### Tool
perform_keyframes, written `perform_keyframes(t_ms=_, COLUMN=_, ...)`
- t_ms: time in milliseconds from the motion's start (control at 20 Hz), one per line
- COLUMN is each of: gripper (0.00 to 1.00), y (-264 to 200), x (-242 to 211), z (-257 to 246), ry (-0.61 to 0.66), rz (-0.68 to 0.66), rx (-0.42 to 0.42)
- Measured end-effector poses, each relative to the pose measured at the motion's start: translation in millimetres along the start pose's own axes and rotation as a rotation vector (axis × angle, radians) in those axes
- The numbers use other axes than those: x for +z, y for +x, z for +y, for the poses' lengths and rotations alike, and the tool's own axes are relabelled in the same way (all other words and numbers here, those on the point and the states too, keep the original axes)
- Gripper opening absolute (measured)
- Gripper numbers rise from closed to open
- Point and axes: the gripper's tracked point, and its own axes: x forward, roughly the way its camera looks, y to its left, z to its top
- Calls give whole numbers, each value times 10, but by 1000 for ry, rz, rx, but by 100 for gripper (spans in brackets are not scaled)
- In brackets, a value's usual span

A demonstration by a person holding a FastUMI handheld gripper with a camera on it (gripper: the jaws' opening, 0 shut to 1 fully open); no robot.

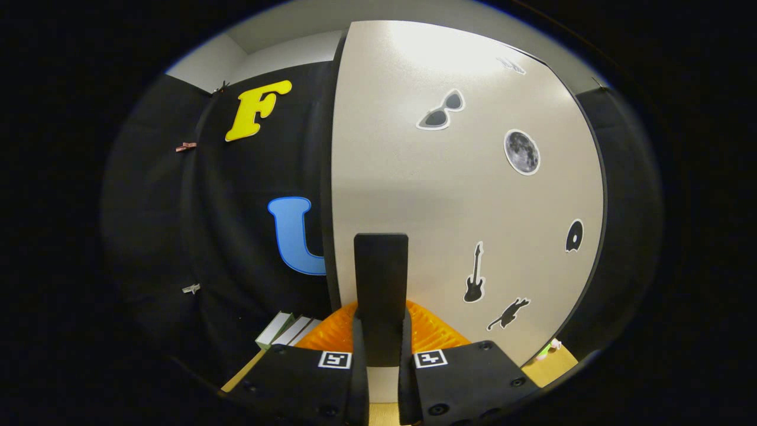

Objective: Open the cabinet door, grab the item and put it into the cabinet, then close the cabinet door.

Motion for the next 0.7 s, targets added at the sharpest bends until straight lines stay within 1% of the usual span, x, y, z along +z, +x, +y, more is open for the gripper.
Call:
perform_keyframes(t_ms=350, gripper=23, y=-546, x=39, z=-46, ry=18, rz=-8, rx=71)
perform_keyframes(t_ms=550, gripper=23, y=-769, x=46, z=-159, ry=29, rz=1, rx=88)
perform_keyframes(t_ms=700, gripper=23, y=-915, x=44, z=-275, ry=65, rz=10, rx=91)
